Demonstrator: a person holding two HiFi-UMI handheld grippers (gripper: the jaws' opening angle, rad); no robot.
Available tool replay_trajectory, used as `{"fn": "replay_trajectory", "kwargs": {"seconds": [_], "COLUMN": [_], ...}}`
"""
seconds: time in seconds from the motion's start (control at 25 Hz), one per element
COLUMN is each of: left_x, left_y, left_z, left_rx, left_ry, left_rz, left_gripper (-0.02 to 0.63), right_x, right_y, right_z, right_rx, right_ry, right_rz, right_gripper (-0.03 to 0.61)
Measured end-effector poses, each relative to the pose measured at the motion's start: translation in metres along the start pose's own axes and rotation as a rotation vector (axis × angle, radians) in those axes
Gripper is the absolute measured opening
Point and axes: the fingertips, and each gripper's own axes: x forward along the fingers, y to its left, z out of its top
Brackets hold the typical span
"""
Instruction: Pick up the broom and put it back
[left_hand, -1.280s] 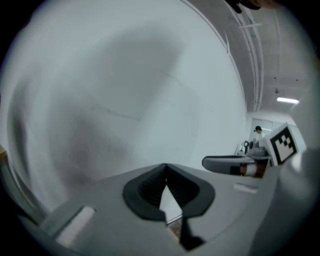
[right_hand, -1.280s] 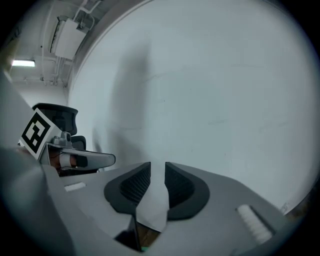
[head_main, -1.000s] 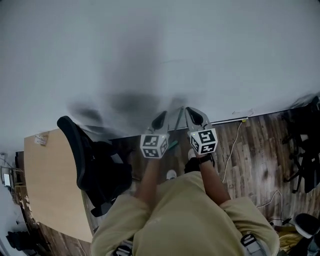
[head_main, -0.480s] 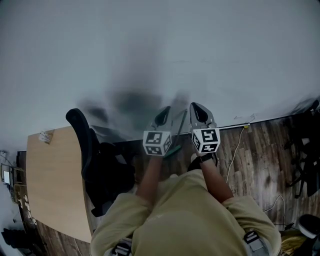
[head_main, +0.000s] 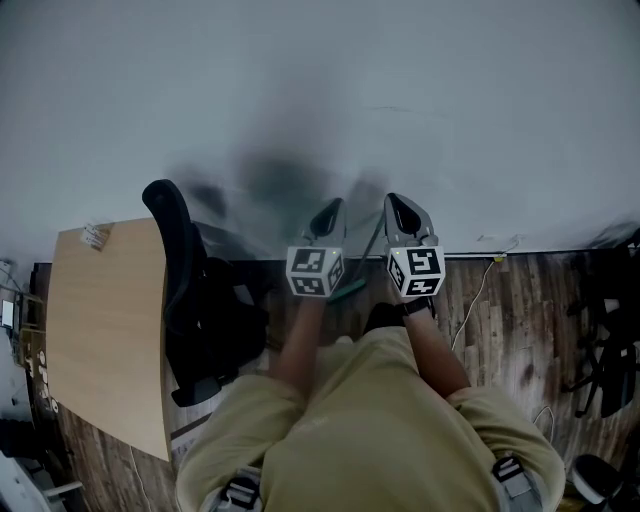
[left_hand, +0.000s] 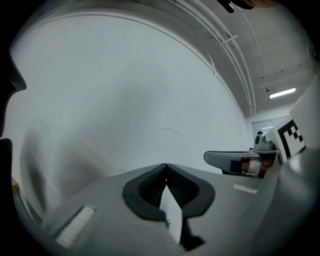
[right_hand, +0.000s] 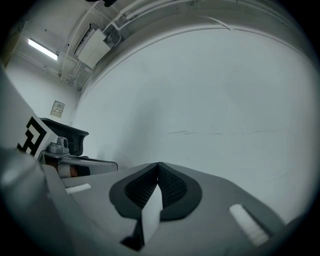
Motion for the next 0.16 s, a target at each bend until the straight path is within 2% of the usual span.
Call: {"fn": "replay_trajectory", "kwargs": {"seconds": [0.16], "left_x": [0.0004], "left_y": [0.0139], "left_z": [-0.0076], "left_rx": [-0.018], "left_ry": [0.015], "left_rz": [0.044], "left_gripper": [0.003], "right_x": [0.0109], "right_y": [0.0051], "right_z": [-0.0028], "right_rx": [-0.011], "right_ry": [0.007], "right_rz": [0.044], "right_gripper": [0.006]}}
